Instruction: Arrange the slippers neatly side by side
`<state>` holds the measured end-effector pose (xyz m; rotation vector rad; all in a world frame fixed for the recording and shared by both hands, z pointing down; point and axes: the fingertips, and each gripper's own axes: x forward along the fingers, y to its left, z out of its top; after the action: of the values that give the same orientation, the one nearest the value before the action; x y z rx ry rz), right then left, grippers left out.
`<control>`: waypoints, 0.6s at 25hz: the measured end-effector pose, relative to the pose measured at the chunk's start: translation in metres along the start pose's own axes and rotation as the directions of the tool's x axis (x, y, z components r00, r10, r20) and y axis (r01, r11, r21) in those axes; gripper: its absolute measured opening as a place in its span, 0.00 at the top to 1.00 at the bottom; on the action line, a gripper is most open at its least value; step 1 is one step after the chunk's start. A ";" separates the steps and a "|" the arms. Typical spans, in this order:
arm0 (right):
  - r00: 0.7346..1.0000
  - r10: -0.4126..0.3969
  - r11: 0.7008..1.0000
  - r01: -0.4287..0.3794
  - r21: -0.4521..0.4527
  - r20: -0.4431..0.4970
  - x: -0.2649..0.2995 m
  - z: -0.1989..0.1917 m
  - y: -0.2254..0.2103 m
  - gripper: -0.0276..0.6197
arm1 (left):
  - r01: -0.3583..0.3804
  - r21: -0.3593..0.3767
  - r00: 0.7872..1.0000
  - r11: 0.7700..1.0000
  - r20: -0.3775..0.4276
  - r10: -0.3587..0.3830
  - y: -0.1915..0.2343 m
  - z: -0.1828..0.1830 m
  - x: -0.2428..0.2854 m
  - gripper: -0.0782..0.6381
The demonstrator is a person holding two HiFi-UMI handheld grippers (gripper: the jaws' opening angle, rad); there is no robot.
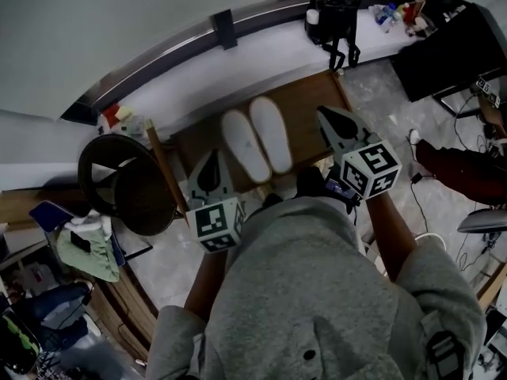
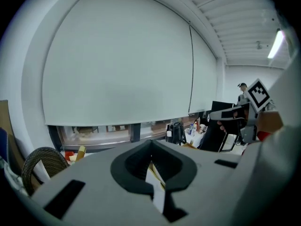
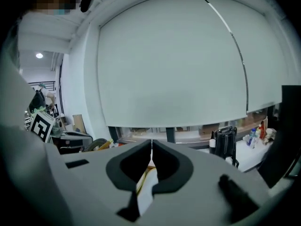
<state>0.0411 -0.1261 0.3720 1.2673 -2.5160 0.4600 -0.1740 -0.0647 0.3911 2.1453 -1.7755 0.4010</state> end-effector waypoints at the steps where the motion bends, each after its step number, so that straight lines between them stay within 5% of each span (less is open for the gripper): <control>1: 1.000 -0.003 1.000 0.003 0.008 0.004 -0.001 0.000 -0.001 0.91 | 0.003 0.002 1.000 1.000 -0.001 -0.003 -0.001 0.001 0.000 0.87; 15: 1.000 -0.003 1.000 0.003 0.015 -0.005 -0.003 -0.006 -0.002 0.91 | 0.015 0.009 1.000 1.000 -0.017 -0.014 -0.008 0.001 0.003 0.87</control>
<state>0.0453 -0.1229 0.3768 1.2740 -2.5104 0.4816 -0.1657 -0.0658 0.3912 2.1534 -1.7515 0.4225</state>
